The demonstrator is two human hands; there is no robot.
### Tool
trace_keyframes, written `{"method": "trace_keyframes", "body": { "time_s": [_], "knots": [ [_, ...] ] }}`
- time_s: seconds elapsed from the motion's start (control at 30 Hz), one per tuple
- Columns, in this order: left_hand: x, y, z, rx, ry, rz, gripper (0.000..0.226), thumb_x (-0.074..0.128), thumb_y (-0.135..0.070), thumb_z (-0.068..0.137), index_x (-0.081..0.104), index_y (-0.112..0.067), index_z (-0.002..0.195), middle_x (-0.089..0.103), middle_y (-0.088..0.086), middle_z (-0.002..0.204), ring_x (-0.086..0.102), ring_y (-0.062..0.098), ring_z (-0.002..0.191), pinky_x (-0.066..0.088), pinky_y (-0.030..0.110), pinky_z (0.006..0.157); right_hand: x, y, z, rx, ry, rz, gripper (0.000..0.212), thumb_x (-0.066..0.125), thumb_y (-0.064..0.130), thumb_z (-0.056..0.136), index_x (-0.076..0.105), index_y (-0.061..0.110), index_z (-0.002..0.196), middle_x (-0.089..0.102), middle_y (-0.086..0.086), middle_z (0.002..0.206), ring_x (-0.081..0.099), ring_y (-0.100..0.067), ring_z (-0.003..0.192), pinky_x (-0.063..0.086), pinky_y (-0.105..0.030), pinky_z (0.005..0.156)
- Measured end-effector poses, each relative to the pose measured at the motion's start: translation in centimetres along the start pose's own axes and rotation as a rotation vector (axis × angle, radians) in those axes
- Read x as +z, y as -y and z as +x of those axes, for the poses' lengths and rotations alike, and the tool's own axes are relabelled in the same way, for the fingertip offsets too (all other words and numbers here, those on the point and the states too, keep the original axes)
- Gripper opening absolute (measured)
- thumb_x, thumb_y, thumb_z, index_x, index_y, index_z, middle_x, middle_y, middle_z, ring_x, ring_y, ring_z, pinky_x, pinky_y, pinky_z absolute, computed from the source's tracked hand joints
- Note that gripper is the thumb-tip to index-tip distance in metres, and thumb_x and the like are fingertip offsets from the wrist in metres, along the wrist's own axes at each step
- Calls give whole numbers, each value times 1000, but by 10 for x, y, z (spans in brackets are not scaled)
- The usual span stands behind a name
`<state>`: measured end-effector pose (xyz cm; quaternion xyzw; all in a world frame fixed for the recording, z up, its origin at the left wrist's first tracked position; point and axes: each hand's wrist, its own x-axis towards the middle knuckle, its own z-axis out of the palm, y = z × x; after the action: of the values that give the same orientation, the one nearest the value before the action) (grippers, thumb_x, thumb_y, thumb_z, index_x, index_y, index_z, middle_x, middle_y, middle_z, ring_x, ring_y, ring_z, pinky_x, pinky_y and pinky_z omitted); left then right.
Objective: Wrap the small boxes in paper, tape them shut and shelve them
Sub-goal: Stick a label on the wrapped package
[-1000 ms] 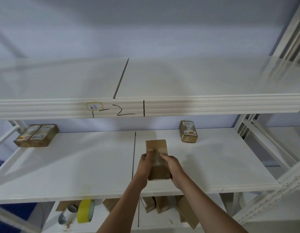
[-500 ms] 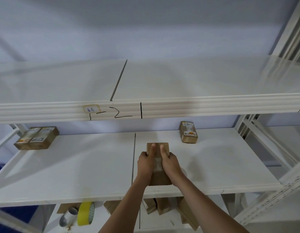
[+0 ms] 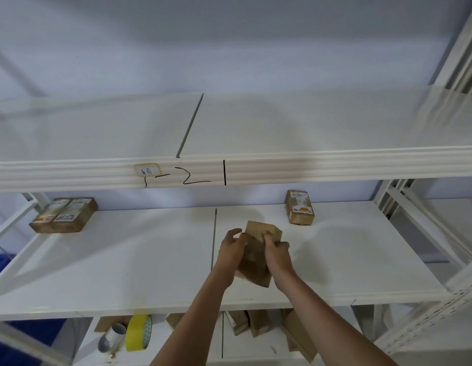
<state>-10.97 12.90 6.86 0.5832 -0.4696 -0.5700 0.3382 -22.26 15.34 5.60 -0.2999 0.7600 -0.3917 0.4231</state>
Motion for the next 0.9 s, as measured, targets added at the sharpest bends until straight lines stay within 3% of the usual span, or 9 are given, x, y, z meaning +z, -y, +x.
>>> {"method": "trace_keyframes", "body": {
  "time_s": [0.13, 0.23, 0.33, 0.4, 0.47, 0.53, 0.63, 0.73, 0.9],
  "knots": [
    [5, 5, -1, 10, -72, 226, 53, 52, -58, 92, 44, -39, 141, 42, 3, 143, 39, 29, 133, 40, 47, 109, -1, 8, -7, -105, -131, 38, 57, 66, 51, 91, 41, 8, 121, 61, -7, 110, 61, -25, 94, 52, -34, 78],
    [8, 5, -9, 61, 7, 163, 41, 50, -44, 100, 45, -36, 140, 48, 3, 140, 52, 20, 118, 50, 30, 89, -1, 12, -7, -130, -169, 69, 61, 73, 48, 86, 41, 7, 118, 61, -6, 105, 62, -24, 87, 51, -31, 71],
    [7, 3, -16, 60, 123, 92, 32, 50, -37, 103, 44, -35, 134, 59, 0, 125, 61, 10, 100, 48, 19, 70, -1, 13, -4, -143, -112, 85, 57, 66, 58, 88, 47, 9, 110, 64, -5, 98, 66, -23, 86, 58, -35, 74],
    [3, 4, -18, 85, 103, 72, 40, 62, -38, 97, 39, -36, 129, 61, -6, 114, 62, 10, 99, 50, 22, 73, -1, 12, 0, -152, -87, 72, 53, 52, 62, 93, 56, 10, 100, 67, -7, 94, 70, -24, 85, 62, -44, 75],
    [-2, 9, -15, 114, 33, 109, 56, 77, -35, 85, 41, -31, 128, 62, -6, 114, 63, 13, 103, 56, 29, 80, -6, 10, 2, -178, -91, 62, 38, 49, 50, 99, 59, 13, 97, 70, -8, 98, 72, -25, 83, 63, -45, 74],
    [-8, 11, -11, 97, -28, 117, 52, 78, -26, 83, 47, -24, 124, 64, -1, 115, 66, 17, 102, 60, 37, 83, -16, 8, 3, -216, -87, 66, 21, 54, 36, 100, 58, 15, 101, 70, -6, 103, 71, -19, 81, 61, -37, 68],
    [-10, 9, -11, 12, 11, -95, 41, 68, -20, 92, 51, -26, 129, 71, 7, 111, 73, 25, 94, 62, 42, 81, -26, 8, 0, -223, 26, 31, 31, 52, 42, 102, 48, 20, 124, 62, -2, 113, 63, -13, 89, 49, -22, 61],
    [-8, 10, -14, 12, 17, -179, 39, 59, -40, 99, 49, -35, 137, 74, 7, 110, 75, 24, 92, 61, 48, 85, -26, 9, -5, -180, 187, 111, 39, 42, 53, 102, 45, 28, 131, 62, -4, 122, 68, -19, 100, 59, -29, 75],
    [-6, 5, -27, 91, -17, -225, 36, 49, -43, 102, 43, -37, 137, 70, 5, 116, 75, 20, 91, 62, 36, 71, -20, 9, -18, -318, 253, 130, 51, 39, 63, 97, 44, 31, 136, 63, 1, 124, 69, -12, 100, 61, -26, 71]
  ]
}}
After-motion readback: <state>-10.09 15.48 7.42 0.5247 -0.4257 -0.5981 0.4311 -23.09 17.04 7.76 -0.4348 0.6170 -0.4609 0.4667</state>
